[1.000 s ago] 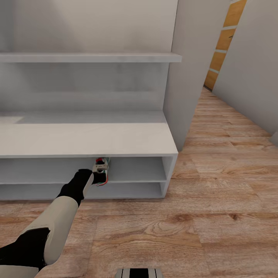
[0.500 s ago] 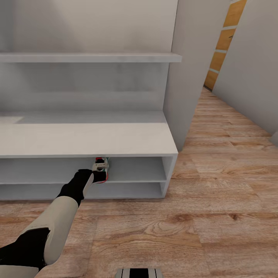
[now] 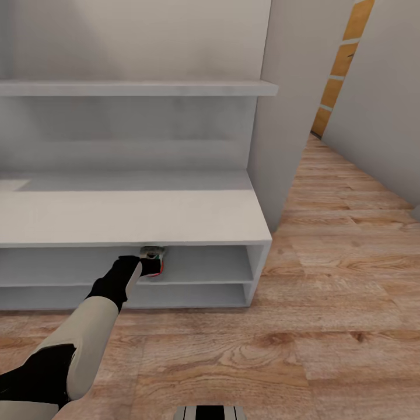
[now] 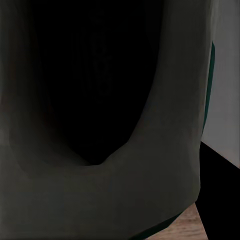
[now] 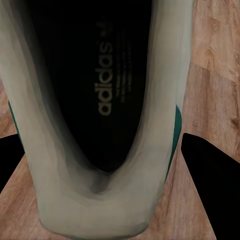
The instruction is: Pick up the two gym shoes and the two sandals from the corridor floor and place them onto the hallstand (shoe rack) in the corridor, making sure they are on the rack and not on the floor. Arrange them so the two gym shoes are next to each other and the two sandals are next to each other.
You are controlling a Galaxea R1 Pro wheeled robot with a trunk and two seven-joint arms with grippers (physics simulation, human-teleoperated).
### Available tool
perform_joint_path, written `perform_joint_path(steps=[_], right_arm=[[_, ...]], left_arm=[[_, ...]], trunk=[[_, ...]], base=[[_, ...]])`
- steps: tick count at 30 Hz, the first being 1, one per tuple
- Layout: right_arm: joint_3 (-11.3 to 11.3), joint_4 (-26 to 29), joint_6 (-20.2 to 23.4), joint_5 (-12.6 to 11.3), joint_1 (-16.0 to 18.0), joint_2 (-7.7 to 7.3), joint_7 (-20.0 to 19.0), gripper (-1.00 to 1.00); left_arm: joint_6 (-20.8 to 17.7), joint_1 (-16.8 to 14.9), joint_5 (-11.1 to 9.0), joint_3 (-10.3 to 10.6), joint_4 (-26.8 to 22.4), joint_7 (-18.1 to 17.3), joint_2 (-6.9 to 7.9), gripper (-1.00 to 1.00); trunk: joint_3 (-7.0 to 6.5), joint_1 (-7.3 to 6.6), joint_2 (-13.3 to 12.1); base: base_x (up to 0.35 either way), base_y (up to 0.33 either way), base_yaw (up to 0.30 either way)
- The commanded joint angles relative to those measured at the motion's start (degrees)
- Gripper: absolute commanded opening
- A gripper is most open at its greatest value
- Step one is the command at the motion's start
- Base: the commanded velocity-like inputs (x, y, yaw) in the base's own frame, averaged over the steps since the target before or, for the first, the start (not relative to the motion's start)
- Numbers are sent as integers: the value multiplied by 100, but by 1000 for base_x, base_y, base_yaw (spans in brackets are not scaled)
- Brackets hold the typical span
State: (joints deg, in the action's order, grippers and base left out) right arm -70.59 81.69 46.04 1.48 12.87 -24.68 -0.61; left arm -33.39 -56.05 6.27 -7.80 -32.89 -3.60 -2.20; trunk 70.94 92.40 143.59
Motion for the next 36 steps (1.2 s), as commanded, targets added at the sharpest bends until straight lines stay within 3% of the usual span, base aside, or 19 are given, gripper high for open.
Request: perform_joint_path(steps=[1, 18, 19, 36], right_arm=[[-4, 5, 28, 17, 5, -1, 1, -100], [-7, 5, 28, 19, 5, -1, 0, -100], [-7, 5, 28, 17, 5, -1, 2, -100], [-5, 5, 28, 19, 5, -1, 2, -100]], left_arm=[[-27, -3, 59, -46, -8, -44, -9, -100], [-27, -3, 59, -46, -8, -44, -9, -100], [-27, -3, 59, -44, -8, -44, -9, 100], [-27, -3, 59, -46, -15, -43, -9, 100]], trunk=[[5, -1, 2], [5, -1, 2], [5, -1, 2], [5, -1, 2]], base=[[27, 0, 0], [3, 0, 0], [0, 0, 0], [-25, 7, 0]])
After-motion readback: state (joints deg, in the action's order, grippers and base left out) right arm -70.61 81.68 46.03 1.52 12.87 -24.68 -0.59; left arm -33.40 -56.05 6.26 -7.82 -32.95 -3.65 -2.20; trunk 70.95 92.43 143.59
